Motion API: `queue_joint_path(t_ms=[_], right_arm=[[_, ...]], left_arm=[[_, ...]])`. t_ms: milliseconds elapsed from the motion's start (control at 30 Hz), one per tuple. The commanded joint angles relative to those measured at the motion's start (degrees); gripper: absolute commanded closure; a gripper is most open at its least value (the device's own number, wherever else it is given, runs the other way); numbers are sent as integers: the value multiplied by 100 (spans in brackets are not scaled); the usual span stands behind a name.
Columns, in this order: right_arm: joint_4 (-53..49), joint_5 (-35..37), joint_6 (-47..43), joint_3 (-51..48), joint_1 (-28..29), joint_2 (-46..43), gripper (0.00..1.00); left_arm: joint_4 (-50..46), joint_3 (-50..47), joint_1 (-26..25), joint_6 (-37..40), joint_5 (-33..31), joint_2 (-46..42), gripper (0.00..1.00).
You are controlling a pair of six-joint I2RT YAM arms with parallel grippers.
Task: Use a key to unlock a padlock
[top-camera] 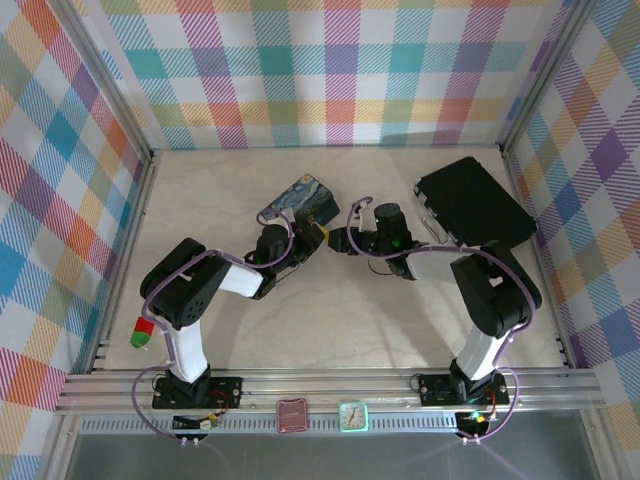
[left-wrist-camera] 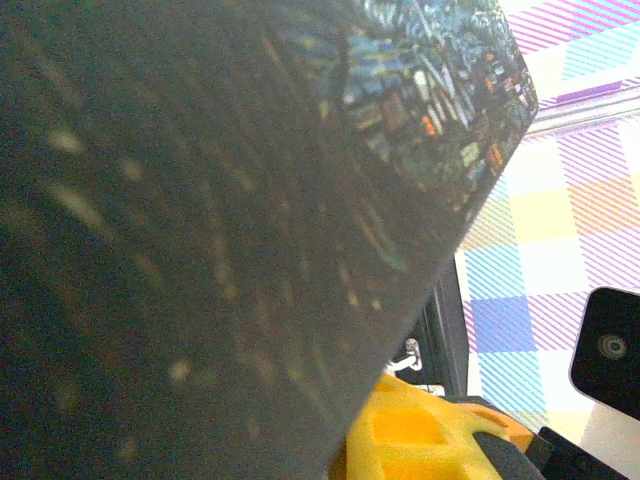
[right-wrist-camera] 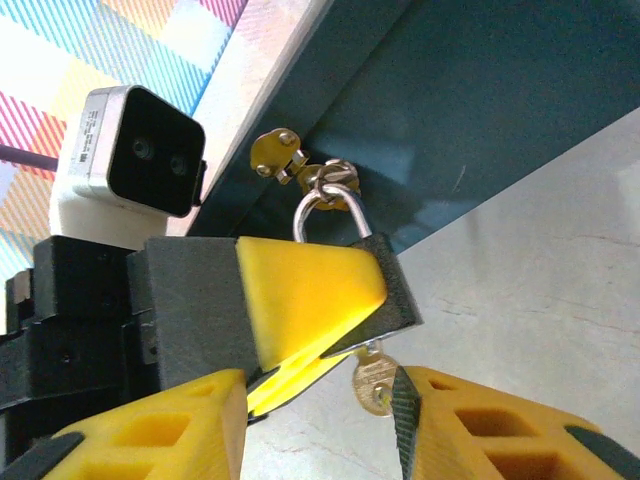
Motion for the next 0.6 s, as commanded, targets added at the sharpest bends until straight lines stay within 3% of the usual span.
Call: queue_joint_path(t_ms=[0,567], right_arm=[[136,211,-246,-369,-44,-248,59],[654,-522,-171,-203,-88,-82,68]], left_arm=[[215,44,-1,-157,341,-396,100],[16,88,-1,-183,501,-512,100]])
